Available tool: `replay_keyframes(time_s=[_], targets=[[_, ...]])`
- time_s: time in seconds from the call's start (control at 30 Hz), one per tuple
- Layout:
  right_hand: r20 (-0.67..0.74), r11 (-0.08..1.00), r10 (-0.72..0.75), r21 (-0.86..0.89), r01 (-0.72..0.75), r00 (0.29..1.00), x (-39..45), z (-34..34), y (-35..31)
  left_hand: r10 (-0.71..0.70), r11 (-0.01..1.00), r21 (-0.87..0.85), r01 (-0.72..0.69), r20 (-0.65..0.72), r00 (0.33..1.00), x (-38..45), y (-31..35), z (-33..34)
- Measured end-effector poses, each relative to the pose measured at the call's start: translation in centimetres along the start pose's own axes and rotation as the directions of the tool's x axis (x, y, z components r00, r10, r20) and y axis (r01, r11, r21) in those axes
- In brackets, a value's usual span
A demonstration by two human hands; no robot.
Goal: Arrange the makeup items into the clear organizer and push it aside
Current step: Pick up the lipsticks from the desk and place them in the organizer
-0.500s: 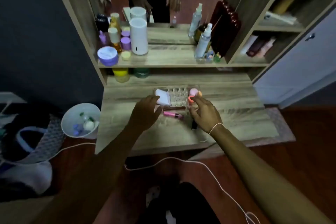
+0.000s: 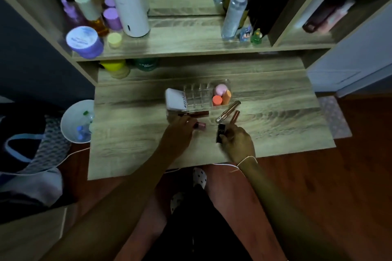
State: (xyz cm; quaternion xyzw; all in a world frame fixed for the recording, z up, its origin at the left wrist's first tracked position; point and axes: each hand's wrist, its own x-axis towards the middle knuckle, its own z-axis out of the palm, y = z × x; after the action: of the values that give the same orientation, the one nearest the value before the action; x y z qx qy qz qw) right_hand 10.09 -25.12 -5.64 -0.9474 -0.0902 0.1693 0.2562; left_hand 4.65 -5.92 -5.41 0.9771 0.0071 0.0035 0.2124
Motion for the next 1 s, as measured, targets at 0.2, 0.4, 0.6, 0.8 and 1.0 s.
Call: replay_keyframes(time_s=[0.2,0.4,0.6,0.8,1.0], targets=[[0.028,0.996,0.055,0.066,-0.057,0.998,1.7,0.6,0.6,0.025,0.997,0.074,-0.029,0.051,0.998,2.0,0.1,1.2],[0.093,0.993,0.115,-0.016,-0.114,0.989,2.5,1.7,0.5,-0.006,0.993,0.121,-0.004,0.086,0.996,2.7,0.0,2.2],[0.138,0.991,0.131,0.0,-0.132,0.982,3.3,2.1,0.3,-0.05,0.987,0.155,0.037,0.087,0.995,2.9,-0.1,2.5],[0.111,0.993,0.098,0.059,-0.105,0.989,3.9,0.9,-0.5,-0.114,0.993,0.023,0.114,0.007,0.993,2.2,0.2,2.0],[0.093,0.984,-0.075,0.17,0.058,0.993,5.6,-0.4,-4.2,-0.246,0.952,-0.229,0.205,-0.168,0.955,2.6,-0.2,-0.9]])
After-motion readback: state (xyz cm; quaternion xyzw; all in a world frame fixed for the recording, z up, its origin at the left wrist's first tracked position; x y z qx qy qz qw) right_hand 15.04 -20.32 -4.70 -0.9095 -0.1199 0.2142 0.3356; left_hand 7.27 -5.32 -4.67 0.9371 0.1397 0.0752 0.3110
